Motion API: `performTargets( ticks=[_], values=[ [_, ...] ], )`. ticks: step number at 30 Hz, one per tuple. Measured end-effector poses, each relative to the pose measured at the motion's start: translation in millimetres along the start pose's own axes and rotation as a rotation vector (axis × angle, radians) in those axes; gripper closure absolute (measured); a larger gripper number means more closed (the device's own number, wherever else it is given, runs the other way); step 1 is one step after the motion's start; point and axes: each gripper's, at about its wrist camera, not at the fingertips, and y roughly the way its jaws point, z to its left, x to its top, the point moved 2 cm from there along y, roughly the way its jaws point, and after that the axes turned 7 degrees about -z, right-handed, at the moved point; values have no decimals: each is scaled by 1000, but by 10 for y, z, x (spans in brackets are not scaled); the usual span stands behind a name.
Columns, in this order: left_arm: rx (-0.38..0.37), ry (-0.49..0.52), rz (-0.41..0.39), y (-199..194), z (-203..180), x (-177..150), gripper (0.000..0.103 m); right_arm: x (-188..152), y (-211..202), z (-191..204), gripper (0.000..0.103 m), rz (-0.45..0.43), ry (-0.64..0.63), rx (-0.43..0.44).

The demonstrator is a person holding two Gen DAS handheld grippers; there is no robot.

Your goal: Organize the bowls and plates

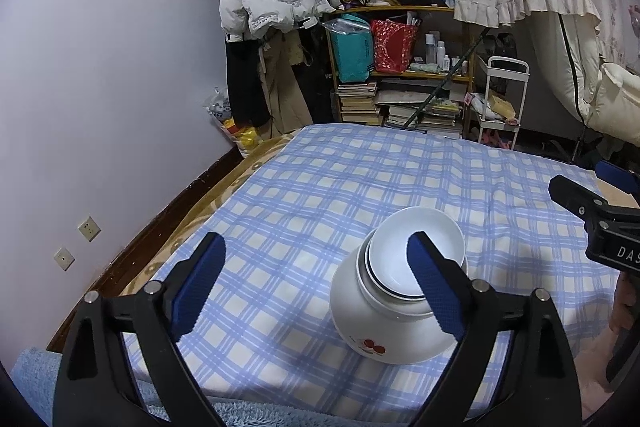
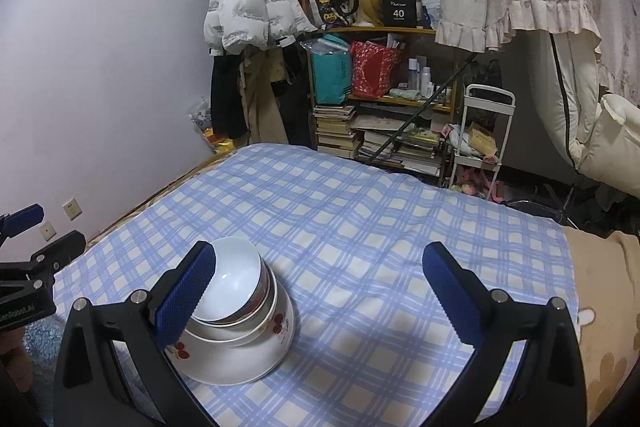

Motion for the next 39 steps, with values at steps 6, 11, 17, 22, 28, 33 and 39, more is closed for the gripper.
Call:
performTargets(
  ticks=[6, 11, 17, 22, 28, 33, 39],
  values=[
    [3, 12, -2, -7, -22, -2, 11, 3, -2, -4, 0, 0, 1, -1],
    [6, 15, 1, -3, -35, -2, 10, 3, 1, -6, 0, 0, 1, -2],
    [3, 16, -1, -1, -35, 1, 10, 1, 1, -9, 0, -1, 4, -2],
    [5, 16, 1, -4, -38, -1, 10, -1, 2, -7, 0, 1, 4, -3],
    [6, 15, 1, -6, -46, -1, 10, 2, 2, -12, 0, -1, 4, -2],
    [7, 18, 5, 5, -39, 2, 9, 0, 0, -10, 0, 1, 4, -4],
    [-7, 18, 5, 3, -37, -1, 9, 3, 1, -11, 0, 1, 4, -3]
  ],
)
